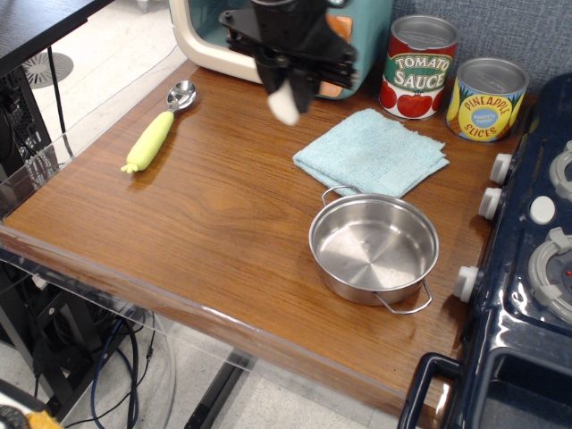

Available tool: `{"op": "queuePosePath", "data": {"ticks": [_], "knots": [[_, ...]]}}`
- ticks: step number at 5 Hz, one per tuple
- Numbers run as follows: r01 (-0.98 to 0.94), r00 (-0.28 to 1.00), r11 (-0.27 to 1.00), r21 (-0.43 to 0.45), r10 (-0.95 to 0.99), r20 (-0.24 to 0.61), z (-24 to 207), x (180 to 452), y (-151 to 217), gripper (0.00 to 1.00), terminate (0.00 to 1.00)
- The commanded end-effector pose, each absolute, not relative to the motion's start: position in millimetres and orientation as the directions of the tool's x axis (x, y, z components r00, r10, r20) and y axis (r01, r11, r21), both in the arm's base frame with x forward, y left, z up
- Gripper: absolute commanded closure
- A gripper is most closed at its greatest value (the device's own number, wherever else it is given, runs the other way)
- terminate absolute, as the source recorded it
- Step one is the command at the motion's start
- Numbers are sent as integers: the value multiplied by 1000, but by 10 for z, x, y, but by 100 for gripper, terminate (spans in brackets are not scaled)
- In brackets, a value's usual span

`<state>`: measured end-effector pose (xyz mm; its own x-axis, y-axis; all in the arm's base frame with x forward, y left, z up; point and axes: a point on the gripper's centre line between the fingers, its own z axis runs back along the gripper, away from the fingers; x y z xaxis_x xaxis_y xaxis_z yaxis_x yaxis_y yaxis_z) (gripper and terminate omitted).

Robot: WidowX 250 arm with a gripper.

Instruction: PICK UP THE BLENDER AND PUT ANOTHER SIDE OF THE TABLE

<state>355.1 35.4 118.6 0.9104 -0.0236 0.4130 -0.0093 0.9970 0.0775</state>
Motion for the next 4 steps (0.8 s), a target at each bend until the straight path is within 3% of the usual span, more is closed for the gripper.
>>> {"op": "queuePosePath", "data": {"ticks": [1,2,3,4], "knots": [[-159,911,979,129,95,402,1091,3997,1117,100,0],[-204,929,968,148,143,342,825,4177,1370,100,0],[-221,947,962,162,172,272,553,4214,1525,100,0],[-217,957,959,181,173,233,426,4182,1582,100,0]]}}
